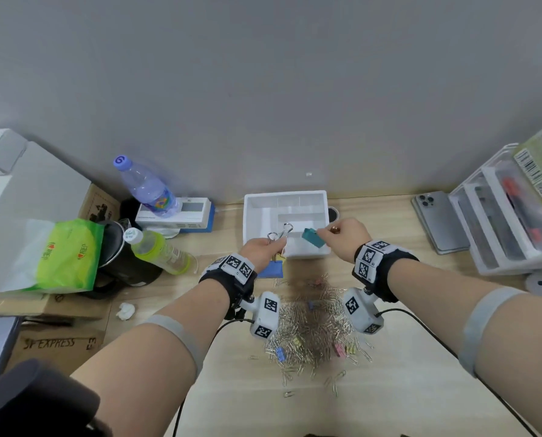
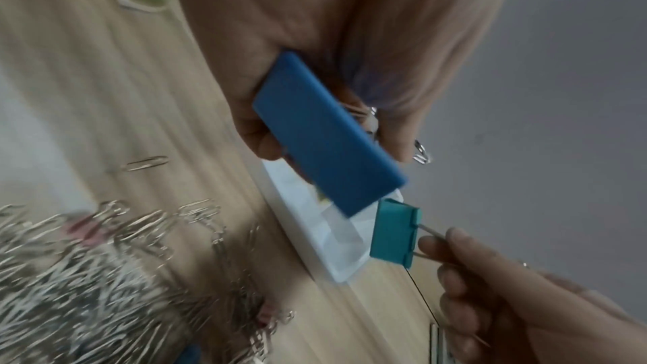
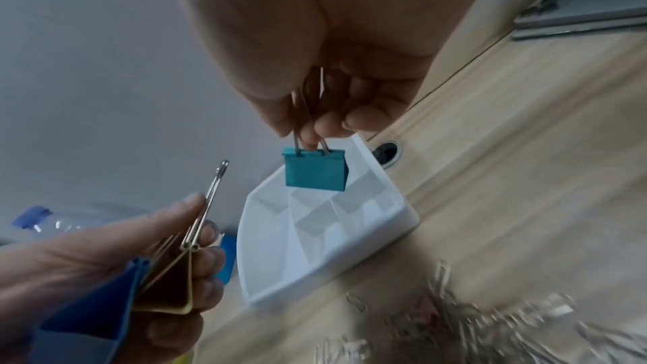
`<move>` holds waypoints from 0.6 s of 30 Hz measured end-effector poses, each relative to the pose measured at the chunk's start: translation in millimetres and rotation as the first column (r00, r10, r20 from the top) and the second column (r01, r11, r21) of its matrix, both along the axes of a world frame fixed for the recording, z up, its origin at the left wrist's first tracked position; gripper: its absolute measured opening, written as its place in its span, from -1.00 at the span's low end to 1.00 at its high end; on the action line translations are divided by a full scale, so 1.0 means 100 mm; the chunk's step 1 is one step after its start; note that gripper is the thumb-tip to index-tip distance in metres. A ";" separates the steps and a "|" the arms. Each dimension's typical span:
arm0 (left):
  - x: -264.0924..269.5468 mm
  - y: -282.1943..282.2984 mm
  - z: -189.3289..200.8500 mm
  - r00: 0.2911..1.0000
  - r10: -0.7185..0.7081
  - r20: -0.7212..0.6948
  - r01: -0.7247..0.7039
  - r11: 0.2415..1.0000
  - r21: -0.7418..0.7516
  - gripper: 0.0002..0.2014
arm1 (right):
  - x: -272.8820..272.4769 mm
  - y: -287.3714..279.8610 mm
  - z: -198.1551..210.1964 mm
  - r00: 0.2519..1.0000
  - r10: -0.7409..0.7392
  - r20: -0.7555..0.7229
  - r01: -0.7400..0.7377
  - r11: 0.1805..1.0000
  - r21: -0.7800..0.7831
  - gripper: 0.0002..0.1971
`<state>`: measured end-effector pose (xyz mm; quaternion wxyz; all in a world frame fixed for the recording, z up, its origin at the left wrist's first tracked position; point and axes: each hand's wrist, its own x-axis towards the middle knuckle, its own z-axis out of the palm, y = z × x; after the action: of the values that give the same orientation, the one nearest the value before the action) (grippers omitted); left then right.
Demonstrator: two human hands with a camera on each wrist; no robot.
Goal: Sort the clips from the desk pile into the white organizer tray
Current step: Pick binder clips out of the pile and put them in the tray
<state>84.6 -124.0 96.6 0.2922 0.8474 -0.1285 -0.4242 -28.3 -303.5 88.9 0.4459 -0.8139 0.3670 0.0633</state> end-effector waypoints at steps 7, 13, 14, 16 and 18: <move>0.43 -0.37 -0.16 0.995 0.097 0.014 -0.096 0.992 -0.078 -0.58 | 0.45 -0.23 -0.07 0.999 0.047 -0.020 -0.048 0.996 -0.071 -0.68; 0.64 -0.68 -0.40 0.967 0.252 0.026 -0.247 0.961 -0.124 -0.60 | 0.61 -0.32 -0.33 0.982 0.159 -0.101 -0.173 0.973 -0.154 -0.72; 0.65 -0.72 -0.43 0.962 0.269 0.035 -0.263 0.957 -0.125 -0.60 | 0.62 -0.32 -0.37 0.977 0.175 -0.126 -0.195 0.966 -0.172 -0.73; 0.68 -0.79 -0.55 0.960 0.270 0.071 -0.262 0.959 -0.106 -0.62 | 0.63 -0.34 -0.46 0.964 0.203 -0.173 -0.234 0.955 -0.181 -0.75; 0.68 -0.83 -0.59 0.960 0.260 0.106 -0.249 0.963 -0.106 -0.59 | 0.63 -0.35 -0.53 0.946 0.244 -0.213 -0.283 0.943 -0.175 -0.73</move>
<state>152.1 -207.4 37.4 0.3747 0.8664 -0.0549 -0.3256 34.9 -338.4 36.1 0.3112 -0.8874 0.2992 0.1614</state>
